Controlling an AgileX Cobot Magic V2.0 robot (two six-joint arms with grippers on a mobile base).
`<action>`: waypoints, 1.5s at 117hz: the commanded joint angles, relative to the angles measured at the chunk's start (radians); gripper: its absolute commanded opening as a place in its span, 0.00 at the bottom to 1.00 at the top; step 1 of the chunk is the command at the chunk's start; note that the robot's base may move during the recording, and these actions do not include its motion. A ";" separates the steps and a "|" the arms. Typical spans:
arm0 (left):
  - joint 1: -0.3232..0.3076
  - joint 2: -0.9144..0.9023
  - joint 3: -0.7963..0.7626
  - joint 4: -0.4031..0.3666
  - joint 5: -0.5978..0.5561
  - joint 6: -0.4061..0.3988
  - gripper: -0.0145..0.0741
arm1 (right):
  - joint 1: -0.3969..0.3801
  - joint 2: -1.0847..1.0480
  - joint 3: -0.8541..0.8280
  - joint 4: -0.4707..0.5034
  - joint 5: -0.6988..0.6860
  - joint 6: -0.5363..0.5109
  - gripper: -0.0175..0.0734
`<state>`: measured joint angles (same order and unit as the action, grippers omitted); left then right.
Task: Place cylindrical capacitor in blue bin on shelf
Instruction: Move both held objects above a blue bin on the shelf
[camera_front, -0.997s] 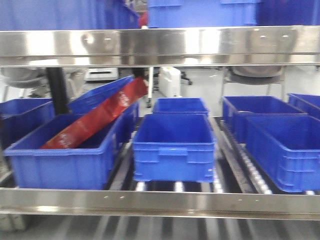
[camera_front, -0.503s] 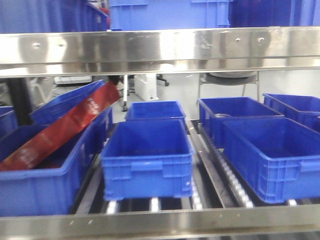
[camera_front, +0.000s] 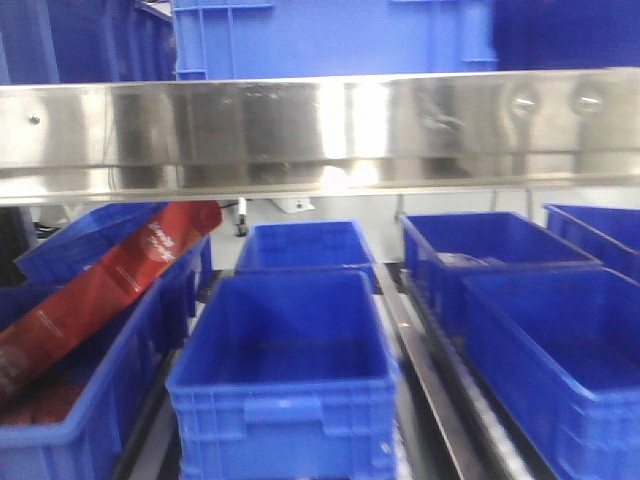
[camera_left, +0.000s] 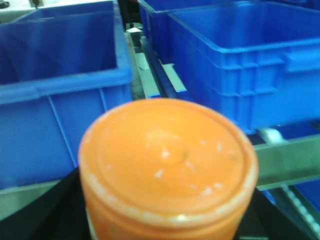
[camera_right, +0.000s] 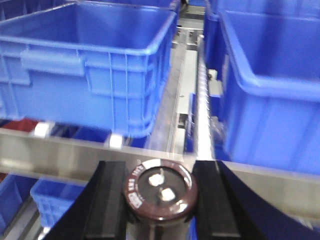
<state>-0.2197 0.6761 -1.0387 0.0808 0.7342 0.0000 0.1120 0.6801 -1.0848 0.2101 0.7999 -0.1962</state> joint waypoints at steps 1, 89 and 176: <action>-0.007 -0.004 0.000 0.000 -0.018 0.000 0.04 | 0.002 -0.004 -0.006 -0.004 -0.022 -0.004 0.03; -0.007 -0.004 0.000 0.000 -0.018 0.000 0.04 | 0.002 -0.004 -0.006 -0.004 -0.022 -0.004 0.03; -0.007 -0.004 0.000 0.000 -0.018 0.000 0.04 | 0.002 -0.004 -0.006 -0.004 -0.022 -0.004 0.03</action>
<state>-0.2197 0.6761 -1.0387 0.0829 0.7342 0.0000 0.1120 0.6801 -1.0848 0.2101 0.7999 -0.1962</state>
